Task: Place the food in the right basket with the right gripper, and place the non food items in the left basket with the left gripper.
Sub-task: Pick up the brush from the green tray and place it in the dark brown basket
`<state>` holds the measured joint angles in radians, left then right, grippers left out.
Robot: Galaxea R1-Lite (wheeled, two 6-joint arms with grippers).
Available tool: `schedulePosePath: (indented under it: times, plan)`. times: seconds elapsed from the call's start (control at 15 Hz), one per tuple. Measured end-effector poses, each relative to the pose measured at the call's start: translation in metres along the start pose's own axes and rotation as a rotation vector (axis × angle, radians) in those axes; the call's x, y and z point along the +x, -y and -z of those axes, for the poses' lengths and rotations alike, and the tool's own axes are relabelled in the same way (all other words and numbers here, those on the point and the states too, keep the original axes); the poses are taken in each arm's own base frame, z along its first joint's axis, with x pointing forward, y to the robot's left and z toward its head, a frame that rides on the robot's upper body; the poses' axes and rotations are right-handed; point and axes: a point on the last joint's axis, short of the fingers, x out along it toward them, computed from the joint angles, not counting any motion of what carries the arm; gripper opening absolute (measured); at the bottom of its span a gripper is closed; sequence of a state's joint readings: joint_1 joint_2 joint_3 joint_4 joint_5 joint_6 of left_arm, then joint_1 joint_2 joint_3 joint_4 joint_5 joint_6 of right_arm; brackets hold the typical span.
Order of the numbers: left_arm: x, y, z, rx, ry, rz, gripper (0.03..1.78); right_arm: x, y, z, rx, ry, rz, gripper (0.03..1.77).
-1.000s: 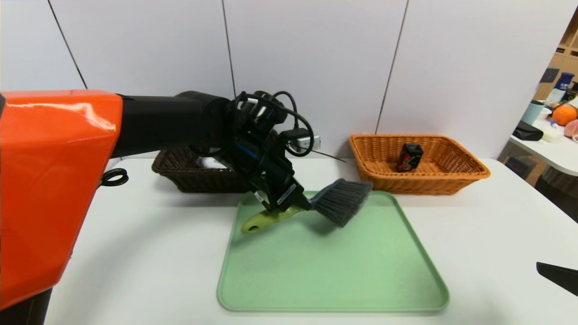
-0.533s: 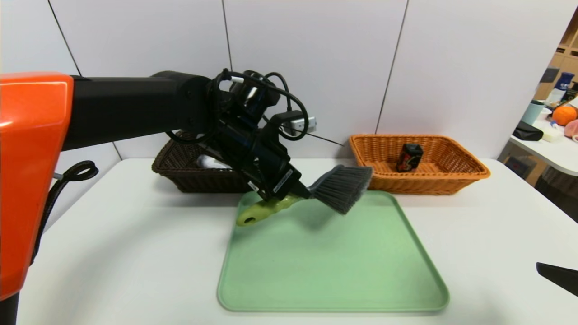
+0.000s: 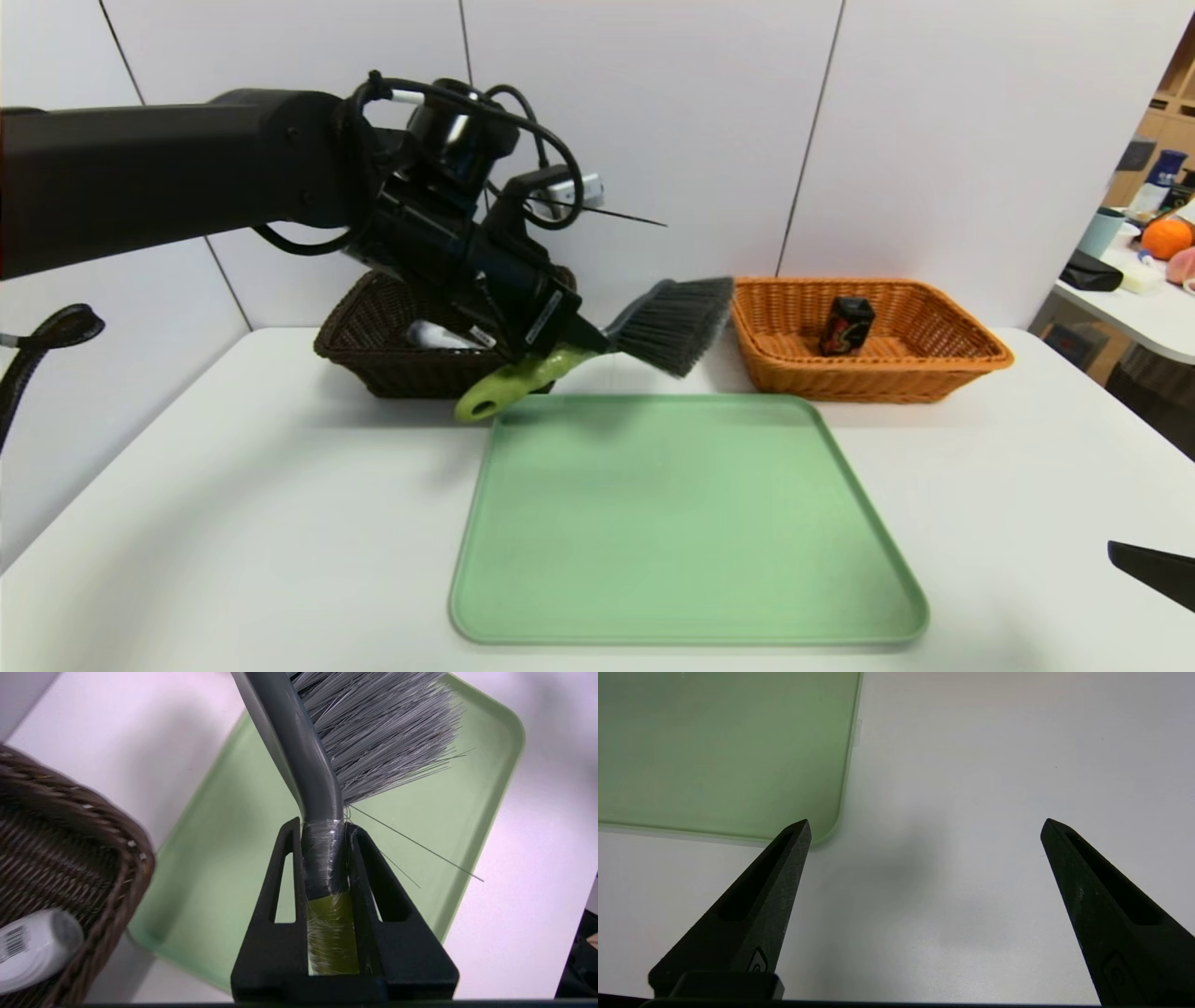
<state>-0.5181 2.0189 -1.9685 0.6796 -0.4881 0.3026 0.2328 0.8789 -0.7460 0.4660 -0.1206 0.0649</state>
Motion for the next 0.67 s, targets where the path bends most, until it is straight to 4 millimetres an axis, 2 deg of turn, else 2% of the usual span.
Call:
schedulePosePath:
  times: [0.4, 0.67]
  plan:
    - [-0.041, -0.040, 0.003, -0.160, 0.080, -0.247, 0.32, 0.003, 0.000, 0.000, -0.002, -0.013, -0.003, 1.70]
    - [-0.063, -0.050, 0.005, -0.341, 0.116, -0.376, 0.32, 0.006, -0.001, 0.001, -0.005, -0.031, -0.015, 1.70]
